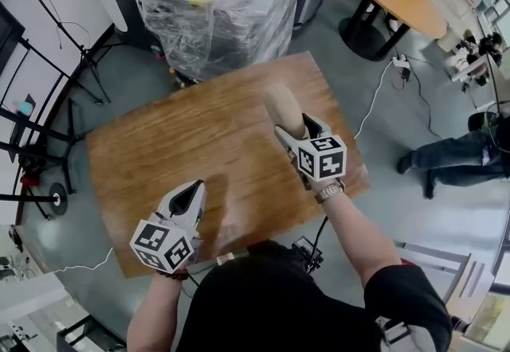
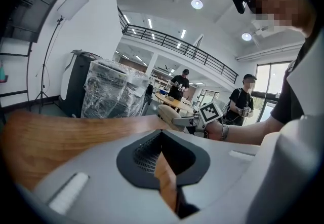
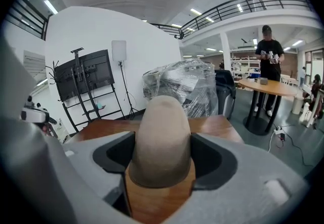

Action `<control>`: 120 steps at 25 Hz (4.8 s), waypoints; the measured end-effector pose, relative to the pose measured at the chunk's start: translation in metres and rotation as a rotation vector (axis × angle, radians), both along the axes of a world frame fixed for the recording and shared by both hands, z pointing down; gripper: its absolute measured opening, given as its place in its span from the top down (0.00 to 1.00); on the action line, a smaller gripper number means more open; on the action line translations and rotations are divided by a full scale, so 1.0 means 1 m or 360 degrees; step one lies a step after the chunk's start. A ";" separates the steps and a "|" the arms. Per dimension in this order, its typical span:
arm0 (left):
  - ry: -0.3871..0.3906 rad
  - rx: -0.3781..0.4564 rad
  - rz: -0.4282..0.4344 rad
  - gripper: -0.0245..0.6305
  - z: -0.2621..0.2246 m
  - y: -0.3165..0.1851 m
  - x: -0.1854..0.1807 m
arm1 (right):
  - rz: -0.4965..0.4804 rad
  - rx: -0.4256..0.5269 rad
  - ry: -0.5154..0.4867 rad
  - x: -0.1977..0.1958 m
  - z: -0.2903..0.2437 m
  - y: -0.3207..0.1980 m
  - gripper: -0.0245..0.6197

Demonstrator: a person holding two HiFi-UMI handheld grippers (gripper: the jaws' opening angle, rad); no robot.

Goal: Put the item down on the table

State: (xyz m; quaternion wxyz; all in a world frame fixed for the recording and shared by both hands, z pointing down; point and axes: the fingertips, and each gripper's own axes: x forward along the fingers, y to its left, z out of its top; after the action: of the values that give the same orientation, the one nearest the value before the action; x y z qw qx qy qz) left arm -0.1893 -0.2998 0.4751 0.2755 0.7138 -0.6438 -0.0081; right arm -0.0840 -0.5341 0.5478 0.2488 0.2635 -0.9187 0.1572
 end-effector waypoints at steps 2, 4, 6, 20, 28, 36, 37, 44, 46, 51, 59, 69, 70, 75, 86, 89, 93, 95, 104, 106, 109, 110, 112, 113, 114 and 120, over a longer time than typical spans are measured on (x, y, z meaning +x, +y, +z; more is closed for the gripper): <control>-0.0003 -0.0022 -0.0025 0.95 0.003 -0.003 -0.002 | 0.0010 -0.0014 0.0016 -0.004 0.011 -0.015 0.45; -0.0006 -0.0046 -0.0049 0.95 0.007 -0.005 -0.003 | 0.0021 -0.0031 0.0035 -0.007 0.023 -0.028 0.45; -0.0008 -0.0070 -0.0070 0.95 0.011 -0.007 -0.003 | 0.0028 -0.0044 0.0060 -0.010 0.037 -0.041 0.45; 0.0000 -0.0216 -0.0176 0.95 0.031 -0.011 -0.014 | 0.0067 -0.0095 0.0208 -0.030 0.111 -0.093 0.45; 0.0011 -0.0226 -0.0177 0.95 0.040 -0.005 -0.013 | 0.0075 -0.0113 0.0277 -0.031 0.130 -0.088 0.45; 0.0010 -0.0218 -0.0182 0.95 0.040 0.001 -0.013 | 0.0070 -0.0093 0.0320 -0.027 0.137 -0.084 0.45; 0.0010 -0.0216 -0.0181 0.95 0.040 0.002 -0.013 | 0.0071 -0.0091 0.0321 -0.027 0.137 -0.084 0.45; 0.0002 -0.0182 -0.0147 0.95 0.035 0.006 -0.010 | 0.0103 -0.0064 0.0306 -0.015 0.125 -0.077 0.45; 0.0000 -0.0169 -0.0132 0.95 0.033 0.008 -0.008 | 0.0116 -0.0051 0.0294 -0.012 0.118 -0.073 0.45; -0.0007 -0.0125 -0.0068 0.95 0.027 0.011 -0.001 | 0.0158 -0.0017 0.0233 -0.002 0.093 -0.059 0.45; -0.0021 -0.0035 0.0062 0.95 0.015 0.026 0.016 | 0.0229 0.0025 0.0123 0.021 0.049 -0.021 0.45; -0.0039 0.0063 0.0198 0.95 -0.001 0.056 0.036 | 0.0211 0.0149 0.0018 0.038 -0.005 0.057 0.69; -0.0039 0.0072 0.0208 0.95 -0.002 0.060 0.037 | 0.0205 0.0166 0.0007 0.039 -0.011 0.066 0.73; -0.0050 0.0113 0.0254 0.95 -0.008 0.077 0.044 | 0.0181 0.0254 -0.0059 0.046 -0.039 0.112 0.91; -0.0093 0.0178 0.0318 0.95 -0.019 0.111 0.049 | 0.0090 0.0328 -0.0157 0.041 -0.080 0.205 0.97; -0.0121 0.0202 0.0331 0.95 -0.024 0.117 0.048 | 0.0044 0.0334 -0.0189 0.036 -0.088 0.230 0.98; -0.0142 0.0235 0.0342 0.95 -0.030 0.122 0.047 | -0.0005 0.0326 -0.0229 0.029 -0.095 0.258 0.98; -0.0147 0.0245 0.0348 0.95 -0.032 0.125 0.047 | -0.0017 0.0321 -0.0242 0.027 -0.098 0.269 0.98; -0.0178 0.0272 0.0360 0.95 -0.036 0.130 0.046 | -0.0059 0.0292 -0.0275 0.020 -0.101 0.302 0.98; -0.0179 0.0274 0.0361 0.95 -0.036 0.131 0.047 | -0.0068 0.0291 -0.0275 0.018 -0.102 0.307 0.98; -0.0180 0.0278 0.0363 0.95 -0.036 0.133 0.046 | -0.0077 0.0295 -0.0275 0.017 -0.103 0.312 0.98; -0.0179 0.0279 0.0364 0.95 -0.036 0.133 0.046 | -0.0079 0.0296 -0.0274 0.017 -0.103 0.312 0.98; -0.0176 0.0279 0.0366 0.95 -0.037 0.132 0.047 | -0.0078 0.0299 -0.0273 0.017 -0.105 0.312 0.98; -0.0175 0.0280 0.0367 0.95 -0.037 0.132 0.047 | -0.0077 0.0301 -0.0271 0.017 -0.105 0.311 0.98; -0.0174 0.0282 0.0369 0.95 -0.037 0.132 0.047 | -0.0076 0.0303 -0.0270 0.017 -0.106 0.311 0.98; -0.0177 0.0290 0.0370 0.95 -0.039 0.130 0.046 | -0.0079 0.0314 -0.0269 0.015 -0.108 0.311 0.98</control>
State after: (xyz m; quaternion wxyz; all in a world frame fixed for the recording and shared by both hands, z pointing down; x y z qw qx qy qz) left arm -0.1433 -0.1697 0.4365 0.1726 0.8049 -0.5677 0.0051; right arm -0.0690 -0.2233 0.4401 0.1472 0.2497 -0.9536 0.0815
